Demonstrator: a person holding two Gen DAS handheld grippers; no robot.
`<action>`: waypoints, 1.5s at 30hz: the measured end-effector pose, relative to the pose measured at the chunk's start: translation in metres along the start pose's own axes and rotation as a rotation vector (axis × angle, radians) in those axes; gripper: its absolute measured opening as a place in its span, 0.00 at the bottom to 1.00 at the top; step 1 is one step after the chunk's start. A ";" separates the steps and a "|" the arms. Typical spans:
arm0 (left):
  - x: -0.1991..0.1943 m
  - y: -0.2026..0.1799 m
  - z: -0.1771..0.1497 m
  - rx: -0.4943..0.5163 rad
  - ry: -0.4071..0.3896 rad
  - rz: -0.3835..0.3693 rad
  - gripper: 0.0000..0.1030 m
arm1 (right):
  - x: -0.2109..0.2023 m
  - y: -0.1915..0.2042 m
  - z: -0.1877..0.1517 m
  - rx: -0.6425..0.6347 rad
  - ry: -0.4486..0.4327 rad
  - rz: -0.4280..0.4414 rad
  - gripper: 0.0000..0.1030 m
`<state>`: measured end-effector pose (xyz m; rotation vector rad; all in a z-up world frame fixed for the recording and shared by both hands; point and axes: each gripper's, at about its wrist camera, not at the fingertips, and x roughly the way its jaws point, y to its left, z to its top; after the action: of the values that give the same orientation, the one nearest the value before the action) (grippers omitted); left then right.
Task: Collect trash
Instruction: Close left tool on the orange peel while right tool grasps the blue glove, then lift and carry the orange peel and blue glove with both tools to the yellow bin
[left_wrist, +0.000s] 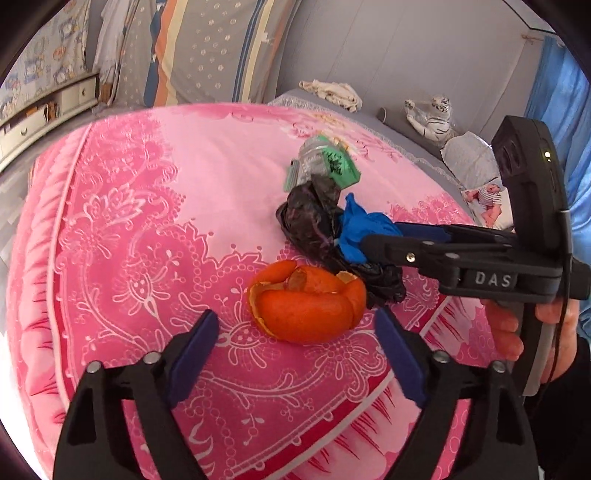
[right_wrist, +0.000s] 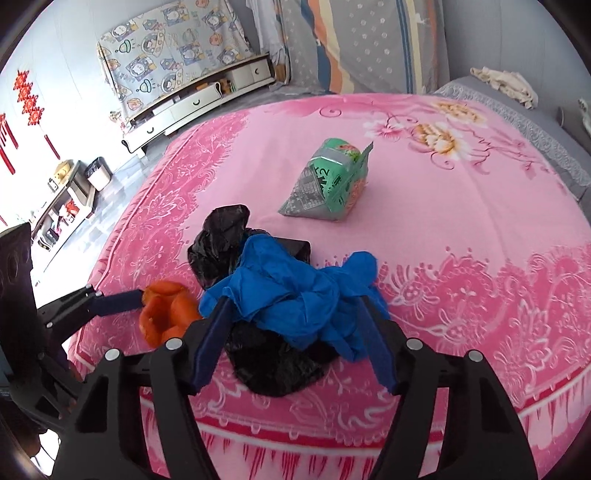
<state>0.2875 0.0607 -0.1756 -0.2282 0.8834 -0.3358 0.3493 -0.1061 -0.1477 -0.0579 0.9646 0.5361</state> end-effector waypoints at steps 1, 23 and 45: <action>0.001 0.002 0.000 -0.008 0.004 -0.004 0.75 | 0.004 -0.003 0.001 0.010 0.007 0.009 0.60; 0.001 0.004 0.006 -0.038 -0.009 -0.031 0.38 | -0.004 -0.033 0.003 0.096 -0.005 0.035 0.18; -0.062 -0.017 -0.002 0.025 -0.118 -0.003 0.37 | -0.087 -0.065 -0.031 0.189 -0.144 -0.031 0.16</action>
<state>0.2460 0.0679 -0.1268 -0.2245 0.7624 -0.3329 0.3161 -0.2066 -0.1088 0.1333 0.8680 0.4132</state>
